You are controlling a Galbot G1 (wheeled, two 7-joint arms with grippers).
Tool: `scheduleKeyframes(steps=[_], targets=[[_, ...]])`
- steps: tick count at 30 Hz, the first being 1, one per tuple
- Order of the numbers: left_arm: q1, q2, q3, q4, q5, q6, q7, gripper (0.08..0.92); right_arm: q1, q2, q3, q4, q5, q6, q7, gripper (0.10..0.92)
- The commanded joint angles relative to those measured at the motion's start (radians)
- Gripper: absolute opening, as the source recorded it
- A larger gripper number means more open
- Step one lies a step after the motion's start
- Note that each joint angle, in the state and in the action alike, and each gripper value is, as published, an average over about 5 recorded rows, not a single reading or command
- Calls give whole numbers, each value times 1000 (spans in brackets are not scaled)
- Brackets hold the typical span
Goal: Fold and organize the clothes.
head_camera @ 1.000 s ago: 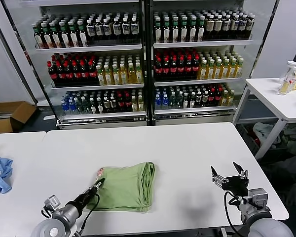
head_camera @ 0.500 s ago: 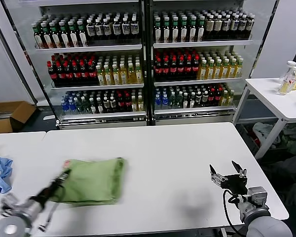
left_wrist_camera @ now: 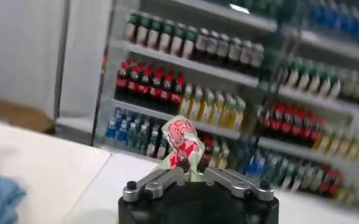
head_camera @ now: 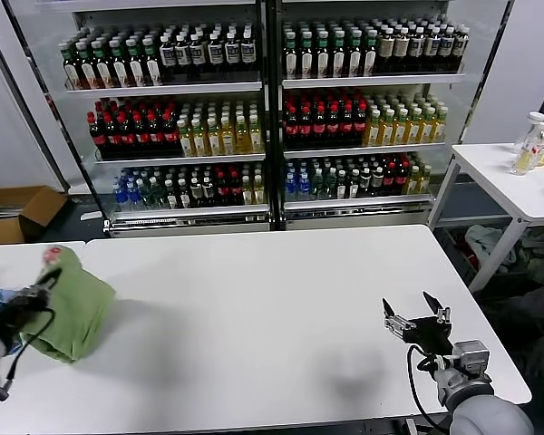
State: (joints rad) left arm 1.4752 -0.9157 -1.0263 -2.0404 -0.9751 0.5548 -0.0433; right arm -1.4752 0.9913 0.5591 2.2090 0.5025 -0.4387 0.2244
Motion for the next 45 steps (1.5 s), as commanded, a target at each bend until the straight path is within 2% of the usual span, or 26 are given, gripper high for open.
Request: scheduleKeyframes(steps=[1, 9, 16, 19, 25, 29, 35, 39, 45], targets=[[1, -55, 493, -139, 767, 13, -68, 102, -13, 6, 9, -7, -9, 5, 0, 823], [-16, -166, 727, -188, 728, 22, -131, 102, -22, 17, 19, 0, -20, 6, 0, 823], [-119, -235, 841, -61, 513, -42, -181, 102, -24, 22, 20, 3, -26, 6, -2, 823], [-175, -257, 863, -4, 448, -97, -162, 102, -24, 22, 17, 4, -29, 6, -4, 823], [-220, -270, 879, 86, 407, -269, -48, 125, -17, 15, 8, 3, -31, 8, -13, 823], [-197, -275, 862, 74, 331, -366, -15, 228, 0, 8, -7, -2, -26, 12, -17, 823], [-120, -268, 751, -28, 249, -413, -5, 401, 45, 9, -78, -15, 2, 20, -19, 822], [-50, -243, 621, -73, 259, -454, -33, 514, 127, 34, -219, -38, 45, 18, -14, 823], [29, -196, 436, -24, 306, -536, -108, 687, 297, 141, -488, -142, 83, 12, 20, 822]])
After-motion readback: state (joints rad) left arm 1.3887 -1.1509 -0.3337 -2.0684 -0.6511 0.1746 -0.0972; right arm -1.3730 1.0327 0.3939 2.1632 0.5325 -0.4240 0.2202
